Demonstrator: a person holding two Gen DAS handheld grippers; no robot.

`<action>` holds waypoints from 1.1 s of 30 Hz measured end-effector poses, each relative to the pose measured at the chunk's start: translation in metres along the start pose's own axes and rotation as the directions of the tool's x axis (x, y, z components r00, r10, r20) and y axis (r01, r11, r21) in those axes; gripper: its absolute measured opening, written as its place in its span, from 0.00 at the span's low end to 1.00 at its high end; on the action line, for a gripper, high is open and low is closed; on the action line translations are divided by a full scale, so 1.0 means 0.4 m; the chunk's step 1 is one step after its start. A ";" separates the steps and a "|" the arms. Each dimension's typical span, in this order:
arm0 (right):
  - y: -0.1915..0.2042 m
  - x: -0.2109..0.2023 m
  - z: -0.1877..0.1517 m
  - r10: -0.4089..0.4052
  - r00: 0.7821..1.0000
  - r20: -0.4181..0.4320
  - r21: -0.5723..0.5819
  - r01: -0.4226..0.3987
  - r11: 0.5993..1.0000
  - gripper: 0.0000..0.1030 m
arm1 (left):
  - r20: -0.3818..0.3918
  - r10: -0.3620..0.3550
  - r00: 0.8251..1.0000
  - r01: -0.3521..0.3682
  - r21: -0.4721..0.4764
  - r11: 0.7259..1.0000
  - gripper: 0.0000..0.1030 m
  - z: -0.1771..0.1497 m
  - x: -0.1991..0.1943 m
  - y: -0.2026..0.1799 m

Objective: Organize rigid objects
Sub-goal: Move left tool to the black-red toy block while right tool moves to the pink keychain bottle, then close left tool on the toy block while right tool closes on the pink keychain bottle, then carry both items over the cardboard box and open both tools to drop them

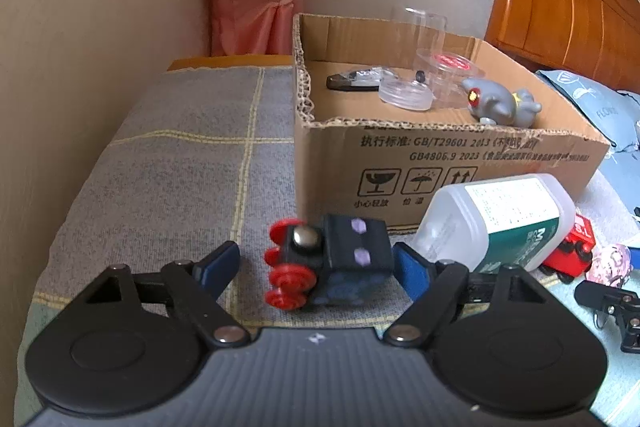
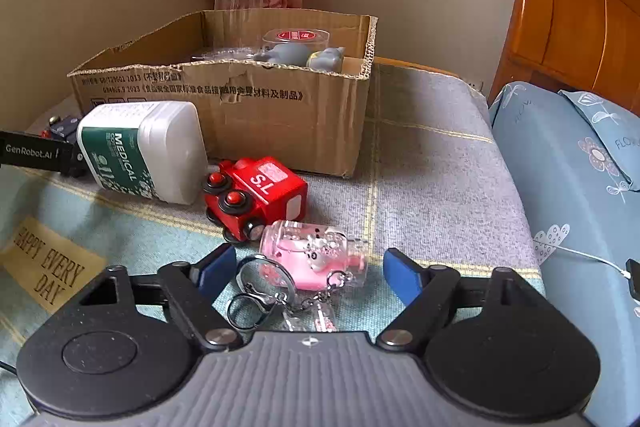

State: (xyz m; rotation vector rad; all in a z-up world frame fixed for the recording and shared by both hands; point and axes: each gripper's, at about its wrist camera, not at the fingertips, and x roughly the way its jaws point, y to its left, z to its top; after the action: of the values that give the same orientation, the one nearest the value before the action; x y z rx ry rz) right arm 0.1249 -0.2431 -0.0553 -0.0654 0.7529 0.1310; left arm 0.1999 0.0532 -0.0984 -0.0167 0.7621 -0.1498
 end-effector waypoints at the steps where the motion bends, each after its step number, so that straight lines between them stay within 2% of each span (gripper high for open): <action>1: 0.000 0.000 0.000 0.005 1.000 -0.002 0.009 -0.005 1.000 0.78 | 0.001 0.002 1.000 -0.002 0.005 1.000 0.79 0.002 0.001 -0.001; 3: 0.000 0.001 0.002 0.008 1.000 -0.002 0.021 -0.008 1.000 0.75 | -0.002 0.001 1.000 -0.001 0.003 1.000 0.75 0.006 0.003 -0.003; 5: 0.002 0.003 0.004 -0.002 1.000 -0.006 0.025 0.002 1.000 0.73 | -0.014 -0.013 1.000 0.013 -0.001 1.000 0.65 0.009 0.001 -0.005; 6: 0.002 0.002 0.004 -0.006 1.000 -0.005 0.027 0.006 1.000 0.68 | -0.022 -0.018 1.000 0.018 -0.004 1.000 0.60 0.009 0.001 -0.006; 8: 0.002 0.001 0.007 -0.010 1.000 -0.008 0.028 0.010 1.000 0.61 | -0.031 -0.018 0.999 0.018 -0.004 1.000 0.56 0.009 0.000 -0.010; 12: -0.001 -0.002 0.011 -0.011 1.000 -0.016 0.019 0.011 1.000 0.55 | -0.038 -0.017 0.999 0.018 0.017 1.000 0.53 0.008 -0.008 -0.014; 17: -0.006 -0.010 0.012 0.007 0.999 -0.035 -0.025 -0.008 1.000 0.55 | -0.062 -0.029 0.998 0.034 0.094 0.995 0.49 0.020 -0.023 -0.025; 22: -0.012 -0.030 0.020 0.033 0.999 -0.042 -0.056 -0.035 0.998 0.55 | -0.102 -0.052 0.993 0.065 0.130 0.989 0.49 0.029 -0.044 -0.024; 29: -0.011 -0.082 0.054 0.080 0.996 -0.038 -0.119 -0.084 0.989 0.55 | -0.117 -0.068 0.991 0.089 0.189 0.978 0.49 0.068 -0.111 -0.024; 33: -0.013 -0.114 0.088 0.109 0.994 -0.023 -0.152 -0.111 0.982 0.55 | -0.104 -0.101 0.989 0.121 0.210 0.970 0.49 0.113 -0.155 -0.029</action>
State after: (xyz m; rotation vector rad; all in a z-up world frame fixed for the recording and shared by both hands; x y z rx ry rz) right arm 0.1168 -0.2490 0.0016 -0.1713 0.7598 0.2943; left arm 0.1852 0.0486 -0.0224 0.1553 0.8346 -0.3418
